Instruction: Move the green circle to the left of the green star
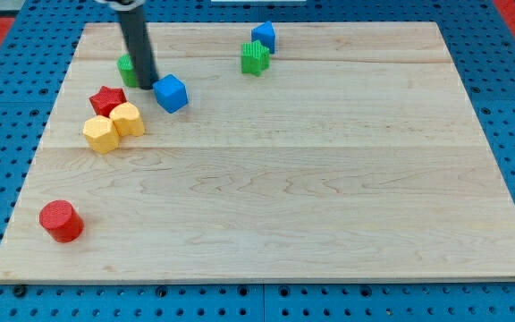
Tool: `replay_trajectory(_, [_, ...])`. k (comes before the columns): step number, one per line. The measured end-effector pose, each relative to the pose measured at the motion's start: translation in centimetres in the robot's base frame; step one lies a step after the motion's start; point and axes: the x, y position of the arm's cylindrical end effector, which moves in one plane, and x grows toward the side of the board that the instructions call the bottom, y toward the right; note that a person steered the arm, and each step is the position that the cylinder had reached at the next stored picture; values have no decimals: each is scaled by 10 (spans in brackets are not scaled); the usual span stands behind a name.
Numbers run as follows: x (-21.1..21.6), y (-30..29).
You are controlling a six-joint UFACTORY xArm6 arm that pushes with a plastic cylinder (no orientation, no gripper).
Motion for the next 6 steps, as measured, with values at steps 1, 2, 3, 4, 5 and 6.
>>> replay_trajectory(1, [3, -37])
replay_trajectory(2, [-7, -55])
replay_trajectory(3, [-35, 22])
replay_trajectory(4, [-40, 106])
replay_trajectory(5, [-39, 58])
replay_trajectory(6, [-42, 12])
